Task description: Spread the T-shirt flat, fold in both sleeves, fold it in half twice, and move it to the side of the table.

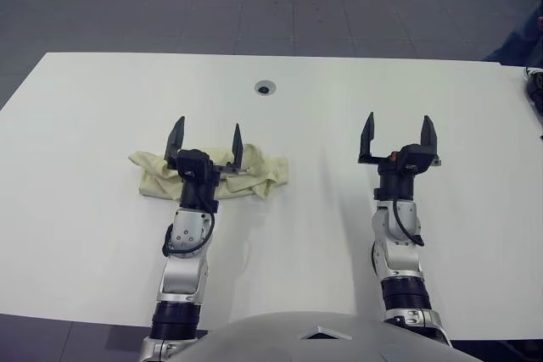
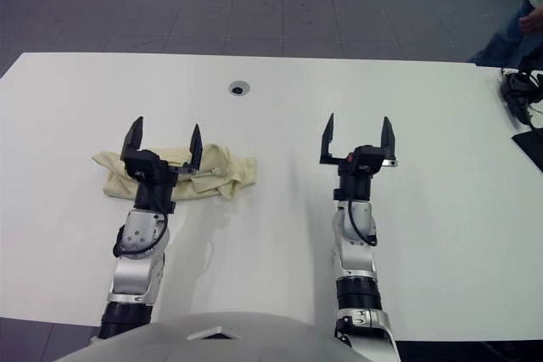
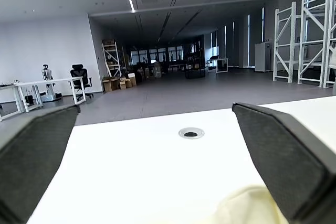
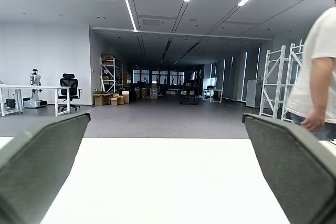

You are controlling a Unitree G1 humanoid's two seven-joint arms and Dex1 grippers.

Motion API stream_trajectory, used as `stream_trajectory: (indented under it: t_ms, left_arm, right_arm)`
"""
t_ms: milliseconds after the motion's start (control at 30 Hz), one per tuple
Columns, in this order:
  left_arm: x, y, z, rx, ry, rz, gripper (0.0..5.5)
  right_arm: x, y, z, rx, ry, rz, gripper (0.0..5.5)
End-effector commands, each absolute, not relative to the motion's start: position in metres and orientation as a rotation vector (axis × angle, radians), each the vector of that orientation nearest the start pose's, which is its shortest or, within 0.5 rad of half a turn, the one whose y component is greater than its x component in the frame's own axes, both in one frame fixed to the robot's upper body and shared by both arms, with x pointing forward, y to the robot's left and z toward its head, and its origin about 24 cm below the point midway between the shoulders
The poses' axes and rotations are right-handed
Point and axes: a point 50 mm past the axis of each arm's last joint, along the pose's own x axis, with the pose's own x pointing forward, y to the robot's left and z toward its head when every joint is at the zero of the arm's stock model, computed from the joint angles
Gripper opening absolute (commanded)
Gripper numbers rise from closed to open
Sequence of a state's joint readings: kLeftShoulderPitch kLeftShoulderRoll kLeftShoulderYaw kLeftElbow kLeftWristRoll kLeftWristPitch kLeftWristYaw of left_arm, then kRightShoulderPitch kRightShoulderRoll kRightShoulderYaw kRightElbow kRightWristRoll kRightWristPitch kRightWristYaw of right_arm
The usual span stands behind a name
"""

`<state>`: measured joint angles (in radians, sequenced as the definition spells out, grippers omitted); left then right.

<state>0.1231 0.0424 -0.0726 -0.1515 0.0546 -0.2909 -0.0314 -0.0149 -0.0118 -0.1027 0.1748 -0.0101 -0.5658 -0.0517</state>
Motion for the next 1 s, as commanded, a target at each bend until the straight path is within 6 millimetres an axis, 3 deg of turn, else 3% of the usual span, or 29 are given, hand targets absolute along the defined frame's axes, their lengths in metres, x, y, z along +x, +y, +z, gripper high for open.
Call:
stream_trajectory:
  t_ms: [33,133,233,433,767,833,1000]
  left_arm:
    - [0.23,0.128,0.094,0.143,-0.368,-0.146,5.39]
    - [0.237,0.127,0.104,0.149,-0.373,-0.132,5.39]
    - [0.229,0.138,0.109,0.148,-0.377,-0.017,5.39]
    - [0.212,0.144,0.093,0.177,-0.335,0.046,5.39]
    - [0.219,0.137,0.091,0.227,-0.362,-0.012,5.39]
    - [0.218,0.144,0.089,0.232,-0.355,-0.015,5.39]
    - [0.188,0.168,0.088,0.277,-0.344,0.139,5.39]
  right_arm:
    - [0.227,-0.188,0.057,-0.058,-0.407,-0.188,5.4]
    - [0.224,-0.189,0.061,-0.061,-0.419,-0.187,5.4]
    - [0.244,-0.172,0.067,-0.039,-0.42,-0.06,5.4]
    - [0.26,-0.16,0.072,-0.02,-0.438,0.006,5.4]
    - [0.247,-0.171,0.073,-0.027,-0.45,-0.05,5.4]
    - [0.246,-0.161,0.072,-0.019,-0.443,-0.022,5.4]
    - [0.272,-0.118,0.072,0.022,-0.415,0.19,5.4]
